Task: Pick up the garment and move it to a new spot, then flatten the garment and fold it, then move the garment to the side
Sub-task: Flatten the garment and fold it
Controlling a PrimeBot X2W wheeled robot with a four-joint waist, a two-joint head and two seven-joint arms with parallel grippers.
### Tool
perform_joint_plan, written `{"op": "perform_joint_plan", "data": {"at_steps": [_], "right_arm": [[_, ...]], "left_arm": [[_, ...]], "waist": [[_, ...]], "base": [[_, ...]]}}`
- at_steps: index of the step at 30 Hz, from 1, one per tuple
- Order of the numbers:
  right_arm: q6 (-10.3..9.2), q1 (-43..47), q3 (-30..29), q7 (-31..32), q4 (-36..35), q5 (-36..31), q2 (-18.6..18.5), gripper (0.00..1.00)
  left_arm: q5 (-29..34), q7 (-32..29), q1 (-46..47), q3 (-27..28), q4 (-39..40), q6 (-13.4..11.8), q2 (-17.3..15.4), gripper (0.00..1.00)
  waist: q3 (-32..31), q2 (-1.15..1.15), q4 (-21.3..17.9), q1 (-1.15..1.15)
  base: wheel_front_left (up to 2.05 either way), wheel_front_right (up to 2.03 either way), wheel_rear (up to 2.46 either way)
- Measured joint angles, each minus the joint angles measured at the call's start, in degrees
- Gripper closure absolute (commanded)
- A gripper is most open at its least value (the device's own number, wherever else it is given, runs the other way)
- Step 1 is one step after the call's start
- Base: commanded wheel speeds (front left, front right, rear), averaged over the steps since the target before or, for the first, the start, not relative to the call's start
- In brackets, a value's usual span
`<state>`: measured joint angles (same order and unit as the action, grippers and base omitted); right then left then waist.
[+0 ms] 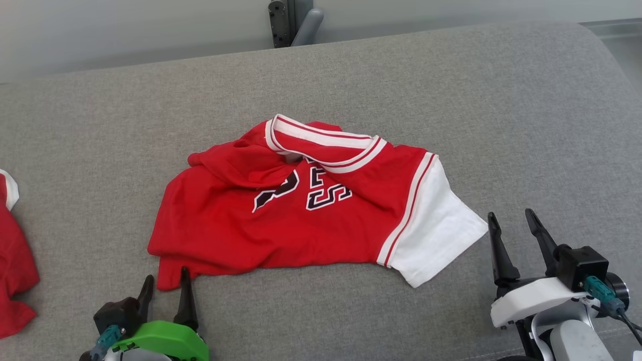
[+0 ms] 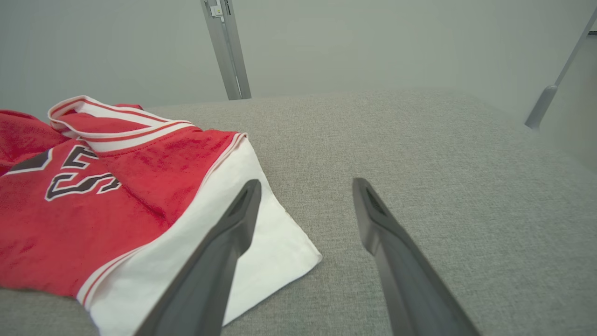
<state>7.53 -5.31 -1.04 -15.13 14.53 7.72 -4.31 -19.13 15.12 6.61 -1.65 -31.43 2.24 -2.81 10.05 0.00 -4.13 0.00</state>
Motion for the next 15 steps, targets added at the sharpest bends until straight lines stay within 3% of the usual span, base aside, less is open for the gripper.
{"op": "perform_joint_plan", "data": {"at_steps": [15], "right_arm": [[0.0, -5.24, -1.94, -0.01, 12.48, -1.68, 1.01, 0.0]], "left_arm": [[-0.43, 0.07, 0.62, -0.15, 0.09, -0.79, -0.01, 0.0]], "waist": [[1.92, 0.0, 0.05, 0.0]], "base": [[0.0, 0.0, 0.0]]}}
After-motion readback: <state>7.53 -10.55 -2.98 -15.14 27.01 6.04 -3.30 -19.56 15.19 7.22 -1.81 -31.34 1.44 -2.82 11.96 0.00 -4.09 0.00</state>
